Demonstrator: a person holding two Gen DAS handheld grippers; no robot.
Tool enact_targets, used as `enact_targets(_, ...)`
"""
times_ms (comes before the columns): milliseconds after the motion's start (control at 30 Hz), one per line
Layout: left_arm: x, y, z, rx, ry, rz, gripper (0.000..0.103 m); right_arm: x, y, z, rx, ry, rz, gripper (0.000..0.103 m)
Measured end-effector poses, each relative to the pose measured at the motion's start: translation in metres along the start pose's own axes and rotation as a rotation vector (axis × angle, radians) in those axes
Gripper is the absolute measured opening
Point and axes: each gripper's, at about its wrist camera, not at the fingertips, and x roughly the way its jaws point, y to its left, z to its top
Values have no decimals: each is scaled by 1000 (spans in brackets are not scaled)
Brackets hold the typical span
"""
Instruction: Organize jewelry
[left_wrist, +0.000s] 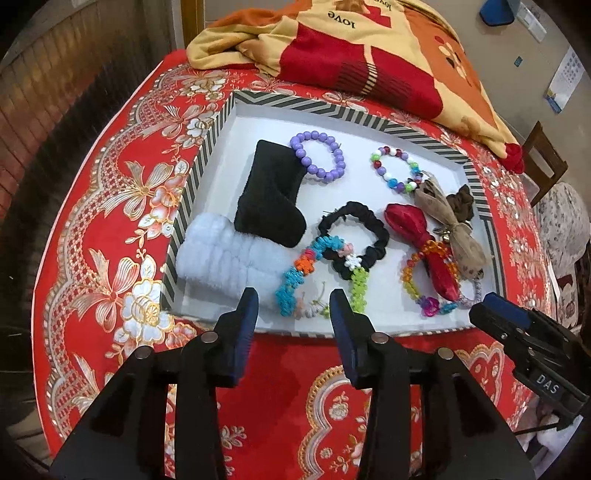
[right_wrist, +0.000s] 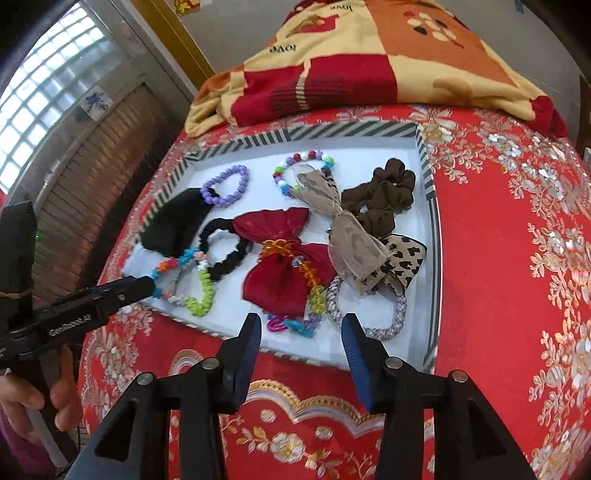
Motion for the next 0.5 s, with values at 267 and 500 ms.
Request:
enact_targets(267,-22,-9,-12,1,-38,21,40,-36,17,-10,-37,-93,-26,43)
enact_targets(500,-47,-17,-23,8,-89,20,40,-61,29,-18,-54,-153,-46,43)
